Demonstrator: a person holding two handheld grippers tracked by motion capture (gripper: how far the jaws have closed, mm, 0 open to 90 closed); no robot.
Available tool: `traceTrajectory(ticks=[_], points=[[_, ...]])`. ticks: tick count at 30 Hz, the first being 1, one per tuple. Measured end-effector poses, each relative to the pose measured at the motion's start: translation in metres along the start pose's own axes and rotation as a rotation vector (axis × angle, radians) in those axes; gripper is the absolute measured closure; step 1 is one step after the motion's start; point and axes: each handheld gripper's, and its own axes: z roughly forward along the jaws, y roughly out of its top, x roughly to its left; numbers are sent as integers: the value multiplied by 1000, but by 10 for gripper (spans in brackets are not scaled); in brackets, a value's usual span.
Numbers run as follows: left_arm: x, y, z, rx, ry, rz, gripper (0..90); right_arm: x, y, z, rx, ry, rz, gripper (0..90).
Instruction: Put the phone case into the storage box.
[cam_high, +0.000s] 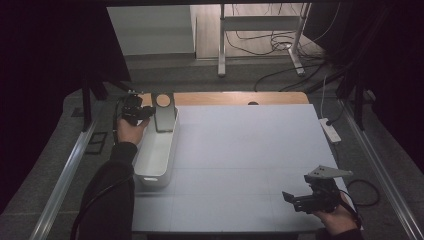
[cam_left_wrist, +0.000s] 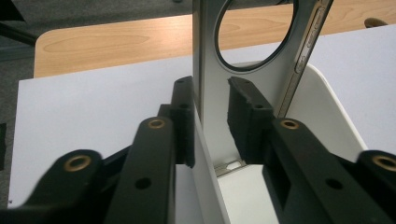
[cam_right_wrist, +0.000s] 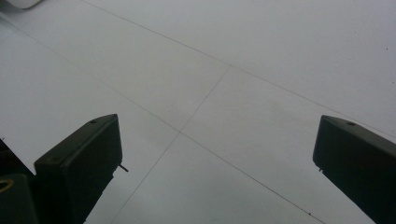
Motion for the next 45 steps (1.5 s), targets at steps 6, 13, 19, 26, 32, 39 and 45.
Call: traceTrajectory(ticks=[6,13,19,26,32,39,45], points=[[1,-1,0,4,-6,0,639,0,0,0,0,0,3,18],[2,-2,-2,8,-36,-1,576,0,0,0,1,0,4,18],[2,-2,-3,14,-51,3,528,0,-1,-1,0,-1,4,18],[3,-3,-5,15,-64,-1,464,0,-1,-1,1,0,4,18],[6,-5,-8,6,-91,-9,392,0,-1,0,2,0,5,18],[6,-6,-10,0,-112,-5,332,0,-1,0,3,0,3,18],[4,-7,-12,4,-127,20,288,0,-1,0,4,-1,2,18]])
